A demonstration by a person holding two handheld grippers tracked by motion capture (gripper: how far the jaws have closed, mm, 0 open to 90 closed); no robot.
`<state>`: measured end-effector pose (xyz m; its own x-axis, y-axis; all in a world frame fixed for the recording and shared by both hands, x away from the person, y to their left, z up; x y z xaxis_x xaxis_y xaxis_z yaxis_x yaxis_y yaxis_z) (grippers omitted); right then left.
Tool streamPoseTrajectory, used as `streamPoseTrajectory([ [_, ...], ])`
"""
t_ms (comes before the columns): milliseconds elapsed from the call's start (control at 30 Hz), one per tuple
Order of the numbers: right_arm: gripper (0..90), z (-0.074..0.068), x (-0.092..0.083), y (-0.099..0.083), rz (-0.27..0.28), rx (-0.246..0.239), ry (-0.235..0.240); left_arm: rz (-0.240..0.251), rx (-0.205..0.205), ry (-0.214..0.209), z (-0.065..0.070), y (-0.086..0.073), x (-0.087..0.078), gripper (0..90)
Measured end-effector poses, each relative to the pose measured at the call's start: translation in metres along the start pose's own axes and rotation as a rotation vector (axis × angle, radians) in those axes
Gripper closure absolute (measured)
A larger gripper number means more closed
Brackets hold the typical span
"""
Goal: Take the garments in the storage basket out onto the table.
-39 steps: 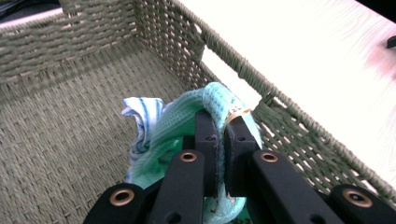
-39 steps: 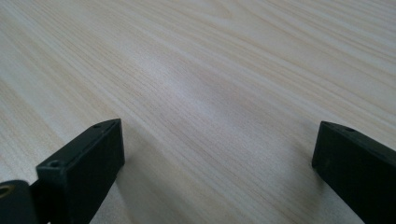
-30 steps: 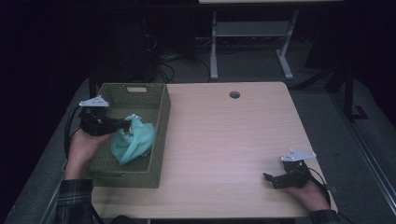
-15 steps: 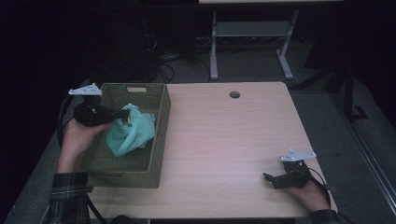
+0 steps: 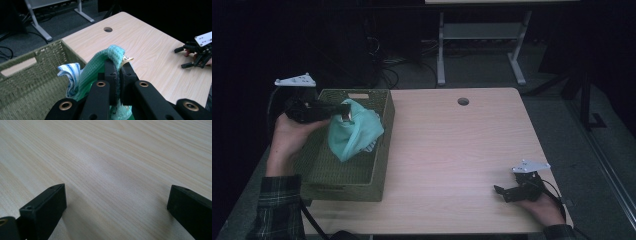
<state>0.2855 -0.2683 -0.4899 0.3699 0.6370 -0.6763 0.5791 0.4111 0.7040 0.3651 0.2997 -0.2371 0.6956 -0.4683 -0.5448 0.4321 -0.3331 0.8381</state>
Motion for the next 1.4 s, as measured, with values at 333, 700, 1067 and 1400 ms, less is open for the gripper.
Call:
streamPoseTrajectory([
  [333,1.9,0.0,0.0,0.0,0.0,0.0,0.0,0.019,0.034,-0.042,0.012,0.023,0.002,85.9],
  [700,1.8,0.0,0.0,0.0,-0.001,0.004,0.001,0.045,0.058,-0.068,0.035,0.042,0.013,86.0],
  [1067,1.9,0.0,0.0,0.0,-0.001,0.004,0.001,0.082,0.08,-0.127,0.064,0.055,0.032,86.1],
  [1400,1.9,0.0,0.0,0.0,-0.001,0.004,0.001,0.104,0.084,-0.17,0.089,0.057,0.054,86.0],
])
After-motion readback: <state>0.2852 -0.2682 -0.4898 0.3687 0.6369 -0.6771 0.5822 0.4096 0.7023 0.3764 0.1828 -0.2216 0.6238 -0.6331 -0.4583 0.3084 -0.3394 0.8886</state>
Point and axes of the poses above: each handheld gripper's, and its own axes: x roughly forward along the jaws, y roughly out of its top, z roughly to its right, the point moved 1 cm from there along x, roughly forward along the jaws, and after that the axes turned 15 degrees about y, right-handed, at the moved point
